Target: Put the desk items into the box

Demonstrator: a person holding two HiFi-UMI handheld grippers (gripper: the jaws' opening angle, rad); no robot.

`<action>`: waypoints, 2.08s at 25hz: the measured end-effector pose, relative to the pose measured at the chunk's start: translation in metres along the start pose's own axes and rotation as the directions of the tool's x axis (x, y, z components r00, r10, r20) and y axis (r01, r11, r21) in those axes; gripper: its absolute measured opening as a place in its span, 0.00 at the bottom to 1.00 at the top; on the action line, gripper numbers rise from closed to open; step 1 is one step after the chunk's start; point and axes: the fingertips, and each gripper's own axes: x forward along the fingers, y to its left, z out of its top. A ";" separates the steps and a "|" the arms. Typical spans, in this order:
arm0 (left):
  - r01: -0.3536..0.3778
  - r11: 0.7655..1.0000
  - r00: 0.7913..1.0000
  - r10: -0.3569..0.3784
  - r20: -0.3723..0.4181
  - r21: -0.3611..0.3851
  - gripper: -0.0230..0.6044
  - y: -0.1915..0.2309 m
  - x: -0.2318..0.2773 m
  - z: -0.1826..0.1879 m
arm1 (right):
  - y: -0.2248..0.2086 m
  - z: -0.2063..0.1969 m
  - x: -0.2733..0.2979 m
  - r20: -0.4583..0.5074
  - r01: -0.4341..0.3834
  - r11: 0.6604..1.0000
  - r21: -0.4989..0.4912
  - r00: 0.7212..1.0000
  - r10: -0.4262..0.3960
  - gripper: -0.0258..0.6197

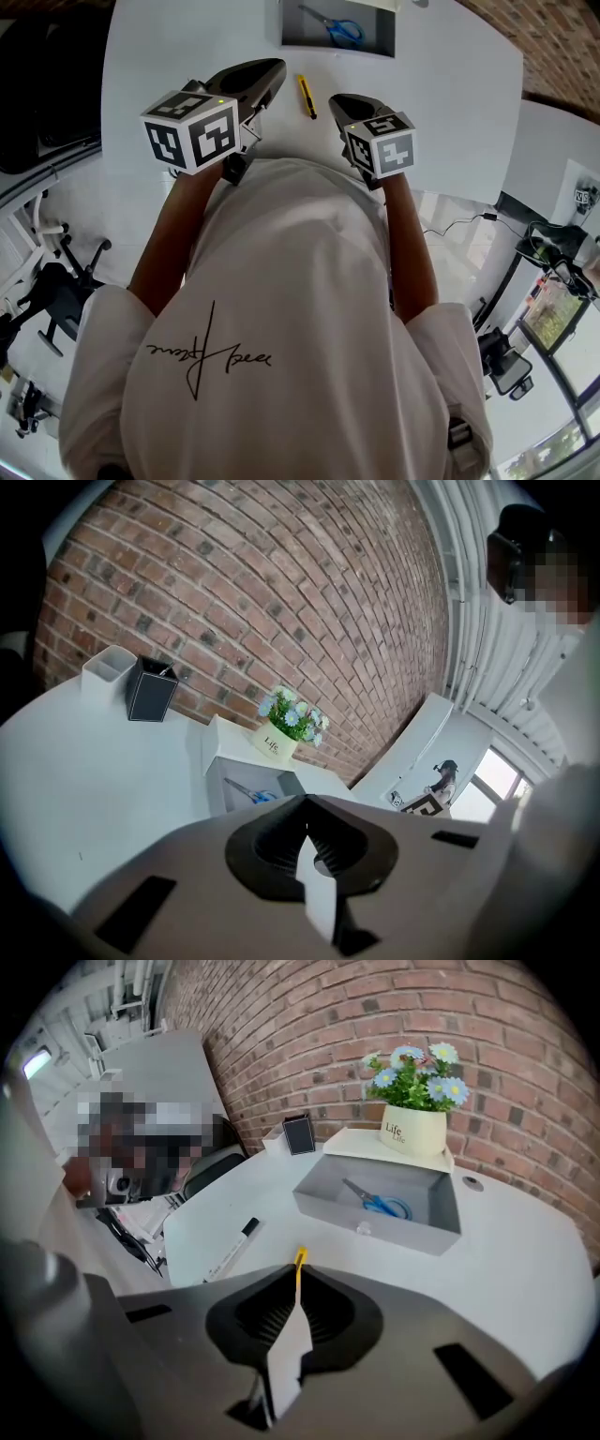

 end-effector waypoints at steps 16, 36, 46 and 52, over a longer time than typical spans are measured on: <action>-0.028 1.000 0.999 0.028 -0.021 0.001 0.04 0.013 -0.003 -0.006 | 0.032 0.007 0.052 -0.038 -0.075 0.997 0.015 0.996 0.075 0.10; -0.061 0.998 0.996 0.061 -0.072 0.008 0.04 0.027 0.008 -0.016 | 0.013 -0.014 0.086 -0.117 0.016 0.999 0.031 0.993 -0.013 0.24; -0.095 0.992 0.981 0.108 -0.161 0.086 0.04 0.032 0.023 -0.042 | 0.010 -0.020 0.088 -0.128 0.064 0.998 -0.005 0.990 -0.065 0.19; -0.098 0.992 0.979 0.110 -0.172 0.081 0.04 0.035 0.025 -0.045 | 0.009 -0.020 0.089 -0.128 0.086 0.994 -0.069 0.987 -0.095 0.17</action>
